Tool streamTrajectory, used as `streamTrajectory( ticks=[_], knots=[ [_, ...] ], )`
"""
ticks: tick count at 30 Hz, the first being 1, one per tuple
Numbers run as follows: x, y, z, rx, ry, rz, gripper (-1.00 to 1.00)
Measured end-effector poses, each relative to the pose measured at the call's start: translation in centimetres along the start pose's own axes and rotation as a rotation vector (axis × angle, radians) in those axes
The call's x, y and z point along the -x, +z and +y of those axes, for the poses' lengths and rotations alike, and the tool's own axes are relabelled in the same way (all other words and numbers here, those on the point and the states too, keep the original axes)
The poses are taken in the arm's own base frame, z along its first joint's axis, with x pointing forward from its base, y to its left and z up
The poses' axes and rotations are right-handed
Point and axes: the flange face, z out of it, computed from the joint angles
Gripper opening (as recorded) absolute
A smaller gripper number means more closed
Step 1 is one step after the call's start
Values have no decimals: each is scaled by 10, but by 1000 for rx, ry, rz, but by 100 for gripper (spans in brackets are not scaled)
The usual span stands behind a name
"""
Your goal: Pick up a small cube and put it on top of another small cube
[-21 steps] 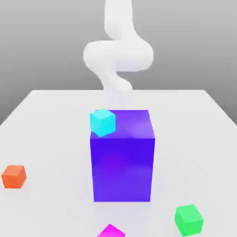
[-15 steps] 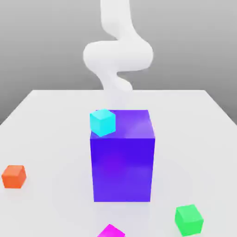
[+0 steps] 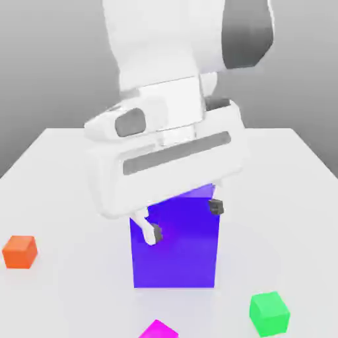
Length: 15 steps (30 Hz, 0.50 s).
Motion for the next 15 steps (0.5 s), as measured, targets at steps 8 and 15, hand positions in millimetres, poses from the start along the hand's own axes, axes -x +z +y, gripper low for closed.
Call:
streamTrajectory(
  ticks=[8, 15],
  knots=[
    [23, 113, 37, 130, -203, -147, 0],
    [39, 193, 60, 173, -266, -185, -100]
  ],
)
